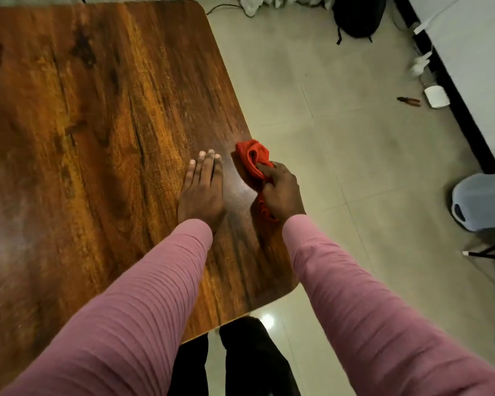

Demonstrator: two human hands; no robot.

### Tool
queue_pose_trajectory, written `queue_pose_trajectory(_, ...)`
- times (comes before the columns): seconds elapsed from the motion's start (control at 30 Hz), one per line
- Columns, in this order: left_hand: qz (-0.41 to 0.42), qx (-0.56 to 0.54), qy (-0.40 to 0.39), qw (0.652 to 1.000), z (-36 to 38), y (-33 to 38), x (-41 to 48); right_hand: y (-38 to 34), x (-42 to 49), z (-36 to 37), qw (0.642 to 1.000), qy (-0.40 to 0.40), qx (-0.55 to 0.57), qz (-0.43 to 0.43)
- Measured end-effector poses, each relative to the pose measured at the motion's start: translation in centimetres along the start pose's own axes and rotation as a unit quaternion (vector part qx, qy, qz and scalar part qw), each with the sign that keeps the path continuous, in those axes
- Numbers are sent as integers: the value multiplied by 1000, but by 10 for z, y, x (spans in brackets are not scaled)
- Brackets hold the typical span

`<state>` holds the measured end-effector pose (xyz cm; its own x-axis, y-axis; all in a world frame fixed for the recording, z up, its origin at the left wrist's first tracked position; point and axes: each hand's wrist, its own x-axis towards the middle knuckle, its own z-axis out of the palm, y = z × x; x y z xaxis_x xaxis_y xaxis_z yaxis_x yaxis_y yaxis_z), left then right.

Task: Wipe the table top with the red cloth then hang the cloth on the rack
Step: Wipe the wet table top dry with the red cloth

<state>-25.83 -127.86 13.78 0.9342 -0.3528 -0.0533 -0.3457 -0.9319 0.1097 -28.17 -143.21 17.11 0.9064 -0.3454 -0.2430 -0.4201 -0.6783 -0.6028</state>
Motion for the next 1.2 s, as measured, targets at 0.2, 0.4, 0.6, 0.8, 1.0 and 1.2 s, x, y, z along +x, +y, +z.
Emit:
queue_pose_trajectory(0.2,-3,-10,-19,1000,5,22,-57,33,-63,-1,1000,8,5,23)
queue_pose_trajectory(0.4,-33,8,3,999,8,31,-91,61,-121,3,999,41,10,24)
queue_pose_trajectory(0.6,-30,6,11,999,7,31,-133,73,-177,9,997,73,-20,18)
queue_pose_trajectory(0.8,-6,-5,-30,1000,4,33,-160,64,-221,29,993,74,-88,27)
queue_pose_trajectory(1.0,17,-30,-35,999,-23,18,-173,30,-266,53,992,-20,-123,-8)
queue_pose_trajectory(1.2,-9,-135,8,991,-59,1,-186,7,-259,4,923,-20,343,171)
